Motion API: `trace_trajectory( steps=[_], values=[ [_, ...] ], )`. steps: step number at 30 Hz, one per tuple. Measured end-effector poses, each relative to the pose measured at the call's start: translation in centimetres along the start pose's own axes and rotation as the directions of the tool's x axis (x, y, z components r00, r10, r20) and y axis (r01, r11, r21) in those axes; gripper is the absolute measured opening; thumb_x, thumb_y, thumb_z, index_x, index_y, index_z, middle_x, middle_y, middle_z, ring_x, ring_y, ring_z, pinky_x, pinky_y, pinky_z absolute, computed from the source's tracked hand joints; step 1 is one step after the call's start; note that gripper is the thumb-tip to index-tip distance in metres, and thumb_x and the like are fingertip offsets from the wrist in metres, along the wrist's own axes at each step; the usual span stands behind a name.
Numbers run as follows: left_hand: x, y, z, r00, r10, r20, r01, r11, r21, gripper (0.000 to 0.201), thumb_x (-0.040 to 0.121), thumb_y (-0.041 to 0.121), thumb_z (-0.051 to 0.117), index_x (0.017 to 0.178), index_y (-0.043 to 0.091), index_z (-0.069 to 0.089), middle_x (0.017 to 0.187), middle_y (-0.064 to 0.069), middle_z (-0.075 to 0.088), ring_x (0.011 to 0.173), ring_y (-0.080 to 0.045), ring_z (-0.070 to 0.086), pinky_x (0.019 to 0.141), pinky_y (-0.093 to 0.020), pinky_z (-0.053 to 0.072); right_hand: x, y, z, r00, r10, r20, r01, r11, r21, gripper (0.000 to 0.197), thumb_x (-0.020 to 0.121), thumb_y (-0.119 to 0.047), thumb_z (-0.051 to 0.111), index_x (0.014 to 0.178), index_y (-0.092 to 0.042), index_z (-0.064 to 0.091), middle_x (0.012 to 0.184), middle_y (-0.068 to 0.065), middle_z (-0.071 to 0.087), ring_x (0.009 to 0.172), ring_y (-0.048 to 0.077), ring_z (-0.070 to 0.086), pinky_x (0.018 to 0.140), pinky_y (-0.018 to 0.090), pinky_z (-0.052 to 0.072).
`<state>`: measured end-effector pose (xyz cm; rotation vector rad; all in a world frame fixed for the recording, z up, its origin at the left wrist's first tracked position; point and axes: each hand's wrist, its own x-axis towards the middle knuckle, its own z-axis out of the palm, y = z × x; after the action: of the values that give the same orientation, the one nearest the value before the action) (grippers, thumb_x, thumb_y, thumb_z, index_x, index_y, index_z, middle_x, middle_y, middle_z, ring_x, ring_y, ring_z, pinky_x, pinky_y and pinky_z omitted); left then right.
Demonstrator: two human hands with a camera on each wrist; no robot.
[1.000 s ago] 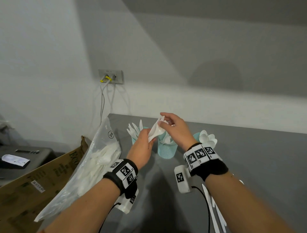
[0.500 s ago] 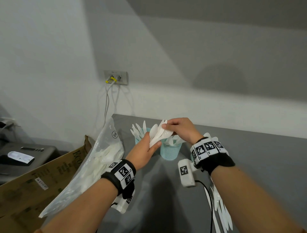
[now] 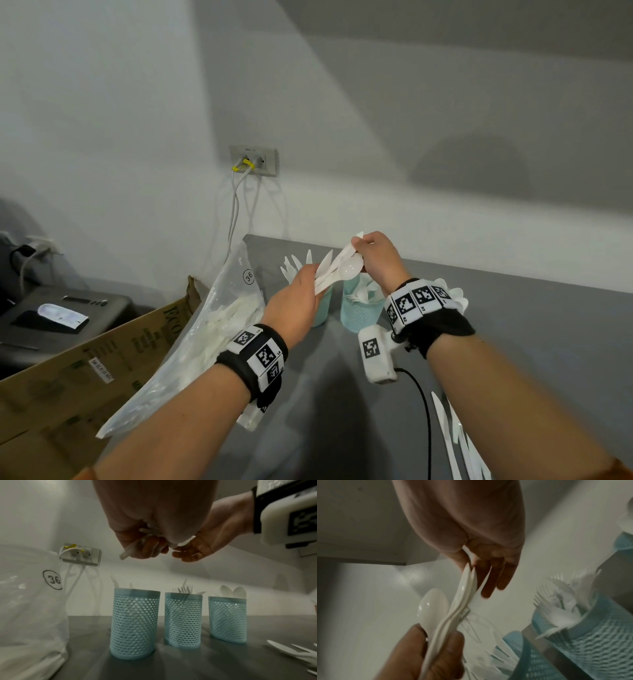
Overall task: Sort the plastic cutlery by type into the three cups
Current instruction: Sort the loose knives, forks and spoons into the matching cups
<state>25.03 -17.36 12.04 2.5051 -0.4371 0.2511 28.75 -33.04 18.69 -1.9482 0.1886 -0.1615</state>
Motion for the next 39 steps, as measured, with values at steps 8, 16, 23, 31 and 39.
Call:
trace_trajectory(
  steps=[8,16,23,31,39],
  values=[
    [-0.8,-2.6,-0.9,0.995,-0.104,-0.002,0.104,0.995,-0.005,0.038,0.097,0.016,0.040,0.133,0.019,0.033,0.105,-0.008,0.059,0.072,-0.028,0.059,0.064,-0.037,0.045,1.9,-2.1,-1.9,0.930,-0.142,-0.340,0.233,0.942,0.244,0.008,0.102,-0.018,0.034,0.096,-0.012,0.034,0.084,0.011,0.058,0.051,0.018,0.058,0.059,0.033,0.053],
    [-0.4,-2.4,-2.0,0.952,-0.274,-0.137,0.215,0.916,-0.338,0.010,0.098,0.027,0.042,0.103,0.019,0.040,0.079,0.001,0.054,0.067,-0.016,0.054,0.058,-0.031,0.043,0.6,1.5,3.3,0.958,-0.283,-0.050,0.275,0.952,-0.133,0.013,0.100,-0.026,0.040,0.098,-0.014,0.044,0.080,0.002,0.058,0.073,0.031,0.065,0.070,0.043,0.056],
    [0.6,-1.4,-1.0,0.964,-0.238,-0.121,0.155,0.867,-0.474,0.009,0.100,0.021,0.039,0.098,0.012,0.041,0.079,0.003,0.045,0.068,-0.013,0.045,0.062,-0.027,0.040,-1.4,3.1,4.1,0.976,-0.212,0.045,0.216,0.967,-0.136,0.038,0.102,-0.029,0.034,0.108,-0.010,0.067,0.103,0.009,0.069,0.093,0.019,0.061,0.084,0.029,0.042],
    [2.8,3.2,2.5,0.996,0.065,-0.056,-0.085,0.847,-0.525,0.016,0.099,0.017,0.038,0.112,0.012,0.045,0.098,-0.001,0.055,0.093,-0.010,0.058,0.083,-0.018,0.049,-3.4,3.4,2.0,0.961,-0.216,0.173,0.196,0.973,0.126,0.036,0.089,-0.051,0.053,0.101,-0.019,0.064,0.101,0.000,0.062,0.097,0.009,0.060,0.089,0.027,0.046],
    [3.4,8.9,4.3,0.982,0.156,0.108,-0.083,0.863,-0.498,0.026,0.097,0.014,0.045,0.122,0.013,0.049,0.106,0.007,0.056,0.097,-0.009,0.056,0.082,-0.017,0.040,-2.8,5.9,-3.1,0.980,-0.142,-0.141,0.153,0.985,0.074,0.030,0.096,-0.040,0.045,0.102,-0.017,0.063,0.115,0.013,0.053,0.111,0.025,0.054,0.100,0.042,0.043]
  ],
)
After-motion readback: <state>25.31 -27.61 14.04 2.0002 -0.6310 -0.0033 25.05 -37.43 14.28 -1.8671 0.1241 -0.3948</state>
